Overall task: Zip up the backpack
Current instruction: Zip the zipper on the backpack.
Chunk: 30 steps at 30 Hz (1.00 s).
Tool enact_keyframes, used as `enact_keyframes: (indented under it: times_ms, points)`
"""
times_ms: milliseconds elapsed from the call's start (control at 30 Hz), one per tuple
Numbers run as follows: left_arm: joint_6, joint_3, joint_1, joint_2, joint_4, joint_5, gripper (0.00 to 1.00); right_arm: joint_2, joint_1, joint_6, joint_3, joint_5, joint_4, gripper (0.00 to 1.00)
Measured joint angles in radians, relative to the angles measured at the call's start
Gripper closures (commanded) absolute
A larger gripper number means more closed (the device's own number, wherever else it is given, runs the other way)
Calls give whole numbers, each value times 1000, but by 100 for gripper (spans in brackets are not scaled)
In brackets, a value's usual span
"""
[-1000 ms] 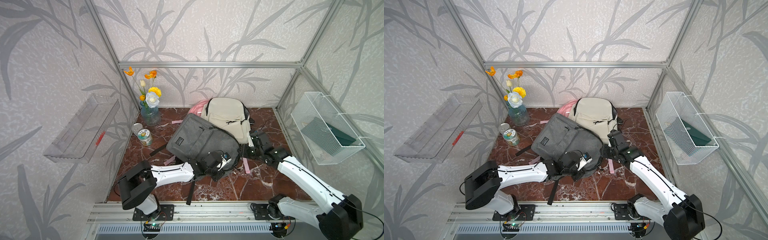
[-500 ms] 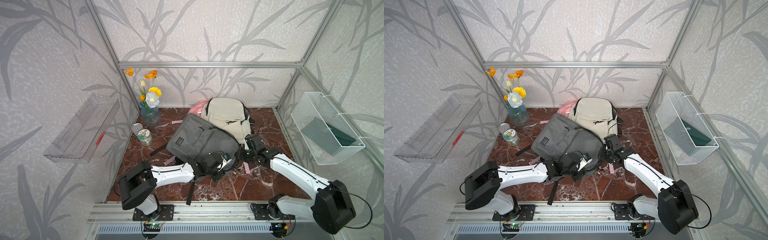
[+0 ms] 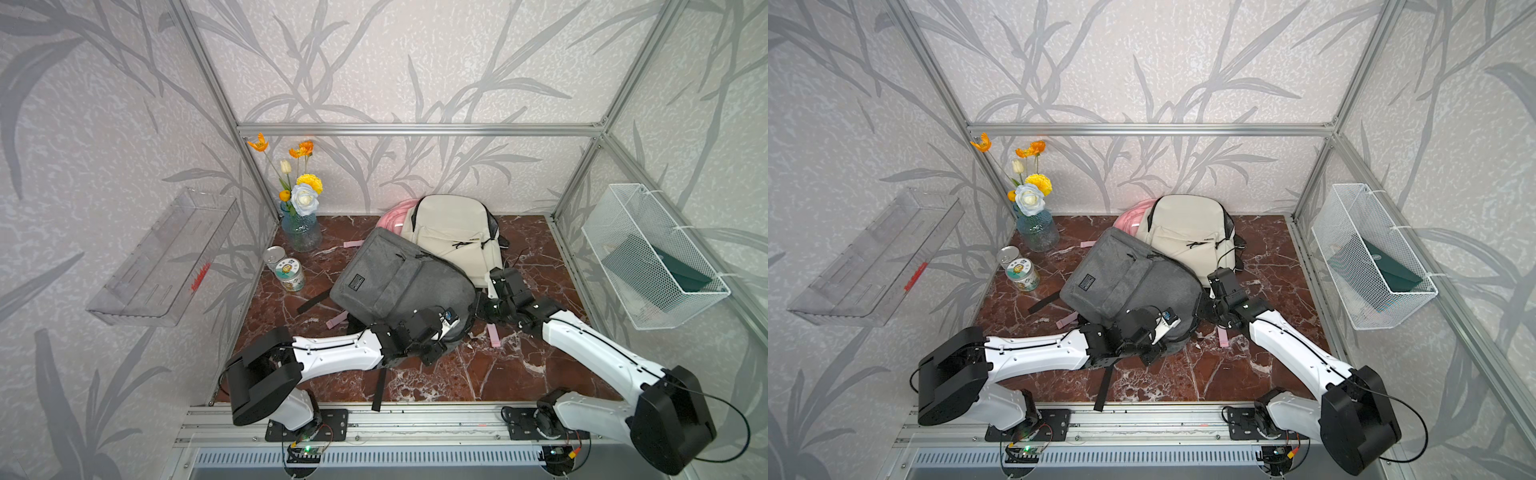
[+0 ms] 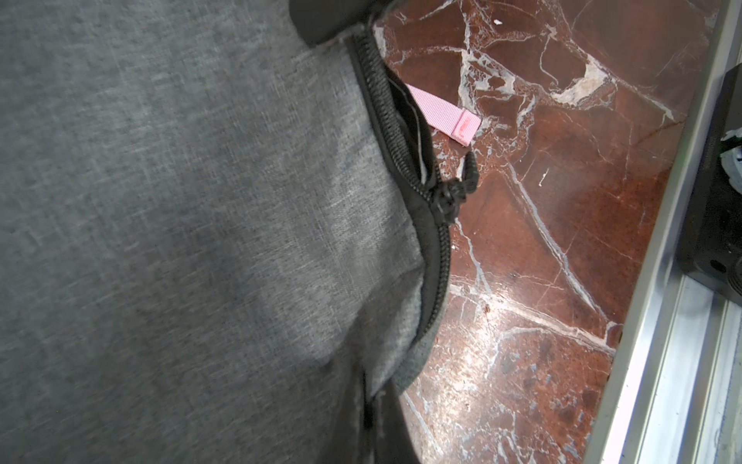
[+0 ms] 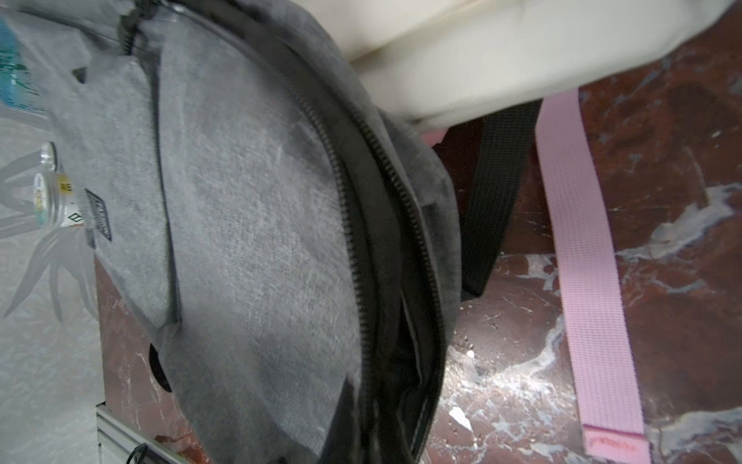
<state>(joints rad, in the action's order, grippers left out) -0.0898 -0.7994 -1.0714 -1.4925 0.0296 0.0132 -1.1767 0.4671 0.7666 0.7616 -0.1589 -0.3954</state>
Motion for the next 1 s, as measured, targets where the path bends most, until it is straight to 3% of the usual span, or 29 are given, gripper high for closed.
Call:
enact_keyframes:
  times_ms: [333,633,833,1000]
  points:
    - [0,32,-3,80,-48,-125,100,130,-31,5,6,-26,-52,100]
    - [3,43,-2,103,-90,-113,100,148,-92,10,5,-72,-61,99]
    - [3,35,14,48,-19,-55,100,111,-141,-50,36,-66,-98,59]
    - [0,32,18,-13,10,-36,100,164,-132,-148,31,-64,-119,51]
